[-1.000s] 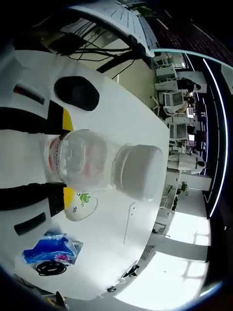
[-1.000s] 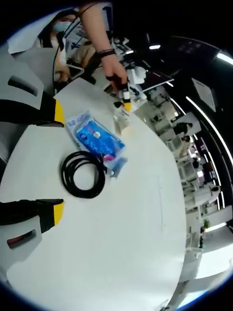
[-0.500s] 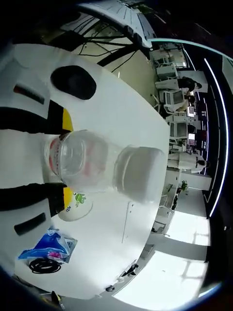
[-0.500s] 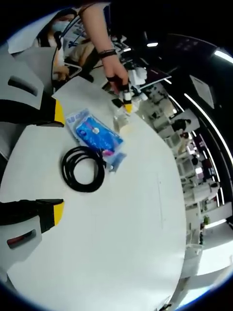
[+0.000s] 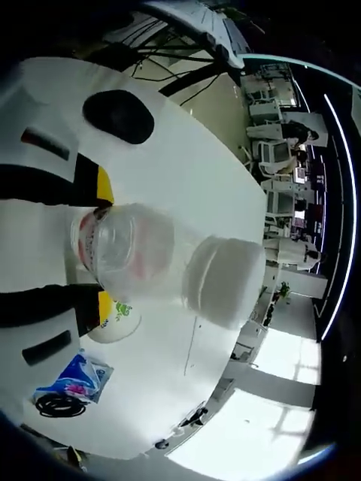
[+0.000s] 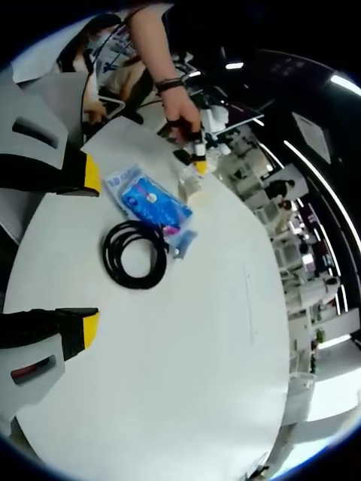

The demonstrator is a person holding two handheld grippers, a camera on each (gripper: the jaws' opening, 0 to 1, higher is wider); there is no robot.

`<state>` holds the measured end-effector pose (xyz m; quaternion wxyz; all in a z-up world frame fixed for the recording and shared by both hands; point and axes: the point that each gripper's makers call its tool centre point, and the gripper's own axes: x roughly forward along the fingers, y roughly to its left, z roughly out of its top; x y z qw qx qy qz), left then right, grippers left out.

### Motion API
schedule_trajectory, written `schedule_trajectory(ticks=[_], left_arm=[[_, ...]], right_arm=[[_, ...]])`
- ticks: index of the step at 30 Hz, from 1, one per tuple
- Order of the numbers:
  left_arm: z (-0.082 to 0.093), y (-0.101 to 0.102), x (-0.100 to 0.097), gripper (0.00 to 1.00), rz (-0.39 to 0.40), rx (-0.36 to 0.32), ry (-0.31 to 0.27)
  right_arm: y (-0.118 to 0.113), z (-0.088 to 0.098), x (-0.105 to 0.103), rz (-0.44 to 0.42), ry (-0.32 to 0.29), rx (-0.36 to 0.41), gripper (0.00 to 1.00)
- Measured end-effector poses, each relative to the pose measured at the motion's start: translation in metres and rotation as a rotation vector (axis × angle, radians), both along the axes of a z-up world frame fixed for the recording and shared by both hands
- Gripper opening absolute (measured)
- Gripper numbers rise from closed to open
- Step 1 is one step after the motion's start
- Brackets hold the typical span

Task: Arrange the tabletop items into an orderly group along one side of the table until the central work area is clear of visible clutter.

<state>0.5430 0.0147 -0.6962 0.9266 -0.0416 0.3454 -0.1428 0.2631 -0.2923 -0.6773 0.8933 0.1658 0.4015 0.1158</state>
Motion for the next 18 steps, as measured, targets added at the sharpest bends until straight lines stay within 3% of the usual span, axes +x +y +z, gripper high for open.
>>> schedule_trajectory(ticks=[5, 11, 18], left_arm=[[-0.008, 0.002, -0.004, 0.38, -0.003, 0.009, 0.038], [-0.01, -0.002, -0.011, 0.44, -0.03, -0.012, 0.02], [-0.019, 0.007, -0.037, 0.42, -0.016, -0.027, 0.044]], right_arm=[[-0.003, 0.002, -0.001, -0.008, -0.002, -0.004, 0.61], [-0.005, 0.002, 0.0, -0.015, -0.007, -0.004, 0.61], [0.0, 0.0, -0.001, -0.013, -0.008, 0.005, 0.61]])
